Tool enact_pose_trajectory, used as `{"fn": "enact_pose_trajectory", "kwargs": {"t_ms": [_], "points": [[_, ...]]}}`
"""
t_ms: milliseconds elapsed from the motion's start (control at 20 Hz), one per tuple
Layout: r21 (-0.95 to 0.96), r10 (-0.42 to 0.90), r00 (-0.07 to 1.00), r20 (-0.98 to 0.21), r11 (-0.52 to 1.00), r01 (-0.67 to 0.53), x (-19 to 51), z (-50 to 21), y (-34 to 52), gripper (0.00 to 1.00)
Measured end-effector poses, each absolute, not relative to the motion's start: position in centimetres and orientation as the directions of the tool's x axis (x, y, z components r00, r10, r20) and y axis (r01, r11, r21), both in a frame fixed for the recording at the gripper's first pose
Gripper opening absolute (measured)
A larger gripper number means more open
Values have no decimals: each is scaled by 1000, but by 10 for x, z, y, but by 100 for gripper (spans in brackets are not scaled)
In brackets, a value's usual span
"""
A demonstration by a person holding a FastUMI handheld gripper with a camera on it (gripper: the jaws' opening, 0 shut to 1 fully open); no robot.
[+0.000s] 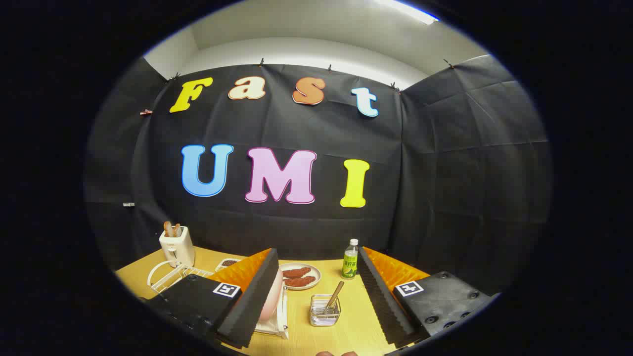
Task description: Take the plate from the dish rack, then take the spoon from the basket and place it into the plate.
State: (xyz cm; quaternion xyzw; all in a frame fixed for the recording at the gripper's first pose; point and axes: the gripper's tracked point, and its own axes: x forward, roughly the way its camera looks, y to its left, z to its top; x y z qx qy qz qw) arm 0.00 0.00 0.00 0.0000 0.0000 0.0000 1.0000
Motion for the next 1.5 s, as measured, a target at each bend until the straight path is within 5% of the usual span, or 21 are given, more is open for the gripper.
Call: {"fn": "enact_pose_trajectory", "kwargs": {"t_ms": [1000, 1500], "points": [[-61, 21, 998, -65, 998, -25, 38, -11, 23, 97], [-135, 50, 906, -420, 984, -117, 94, -91, 55, 98]]}}
